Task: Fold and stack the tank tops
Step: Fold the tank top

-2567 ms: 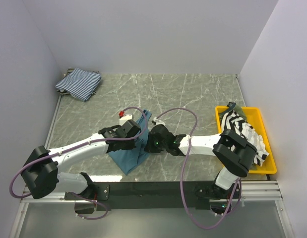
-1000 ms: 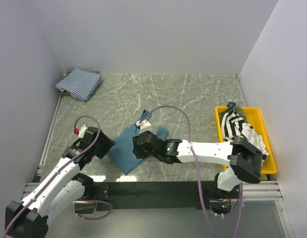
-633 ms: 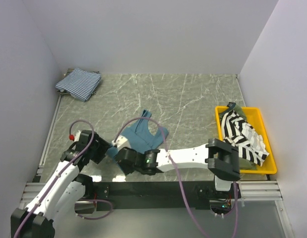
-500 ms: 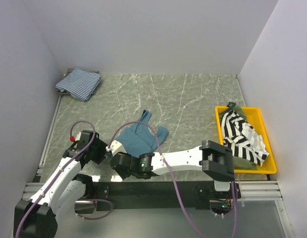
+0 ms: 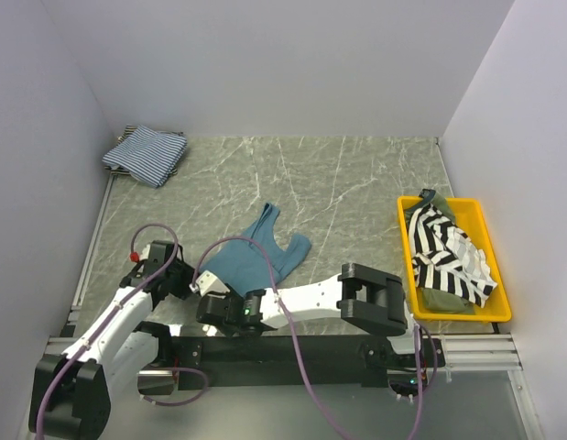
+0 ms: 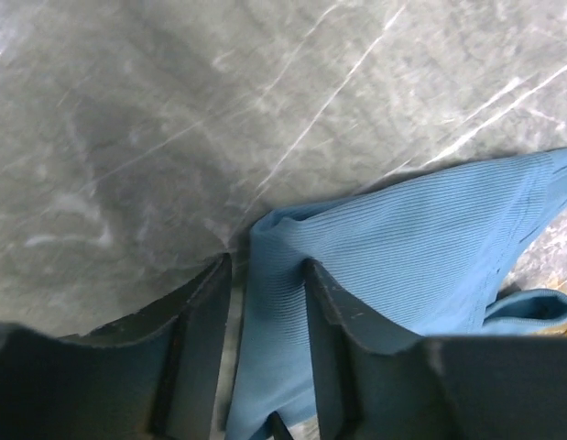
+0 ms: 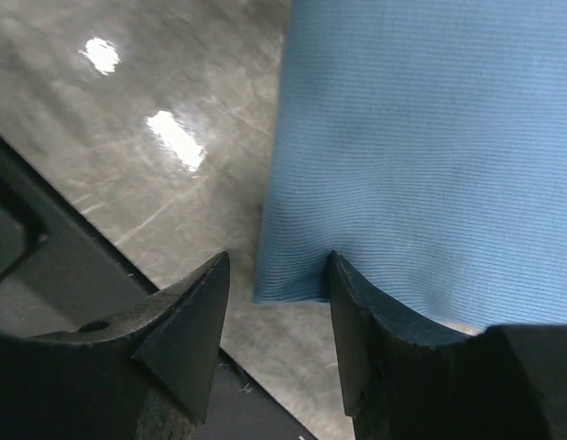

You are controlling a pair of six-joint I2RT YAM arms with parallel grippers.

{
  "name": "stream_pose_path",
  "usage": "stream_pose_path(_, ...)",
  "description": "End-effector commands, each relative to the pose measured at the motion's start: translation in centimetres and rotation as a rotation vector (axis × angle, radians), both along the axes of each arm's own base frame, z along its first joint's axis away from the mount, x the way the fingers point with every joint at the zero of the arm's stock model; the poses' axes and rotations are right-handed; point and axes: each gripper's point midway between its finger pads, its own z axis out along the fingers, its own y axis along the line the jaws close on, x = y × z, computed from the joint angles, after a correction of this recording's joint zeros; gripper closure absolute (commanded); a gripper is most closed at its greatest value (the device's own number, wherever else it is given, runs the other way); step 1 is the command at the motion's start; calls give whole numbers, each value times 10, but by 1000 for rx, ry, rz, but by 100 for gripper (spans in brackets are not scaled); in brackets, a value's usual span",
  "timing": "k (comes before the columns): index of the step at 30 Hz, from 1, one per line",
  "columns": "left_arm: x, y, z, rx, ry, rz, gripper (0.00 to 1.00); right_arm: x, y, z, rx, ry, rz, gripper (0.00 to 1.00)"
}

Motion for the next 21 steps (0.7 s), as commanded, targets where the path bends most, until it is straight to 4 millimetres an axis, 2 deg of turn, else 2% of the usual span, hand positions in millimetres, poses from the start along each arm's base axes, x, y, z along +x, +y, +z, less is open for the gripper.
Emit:
stream_pose_path(1, 8, 1, -3, 10, -33, -13, 58, 3, 2, 10, -7, -34, -13, 45)
stream_pose_path(5, 10, 3, -7, 23, -34, -12, 64, 0, -2, 1, -40, -16, -25, 48)
stream_pose_path(8, 16, 2, -6, 26, -56, -15, 74, -3, 3, 2, -26, 7, -18, 61)
stream_pose_path(9, 18, 2, -6, 25, -62, -15, 81, -3, 6, 5, -16, 11, -13, 72)
stream_pose_path(11, 22, 1, -4, 21, -78, -15, 87, -6, 13, 12, 9, 33, 1, 82)
stream_pose_path(12, 24, 1, -2, 22, -88, -11, 98, -5, 19, 19, 29, 40, 9, 90)
stream_pose_path(13, 28, 2, 3, 27, -98, -5, 99, -6, 23, 24, 44, 46, 17, 93)
stream_pose_path(15, 30, 11, 7, 71, -91, 16, 100, -11, 36, 42, 97, 78, 54, 95)
stream_pose_path(16, 39, 17, 19, 99, -119, 38, 100, -11, 42, 52, 128, 90, 67, 96)
stream_pose_path(18, 42, 28, 27, 130, -117, 67, 99, -19, 59, 71, 194, 143, 119, 98)
stream_pose_path(19, 50, 32, 41, 137, -151, 81, 100, -22, 65, 80, 221, 160, 137, 99)
stream_pose_path(21, 56, 47, 52, 163, -169, 110, 99, -29, 81, 101, 280, 196, 183, 99)
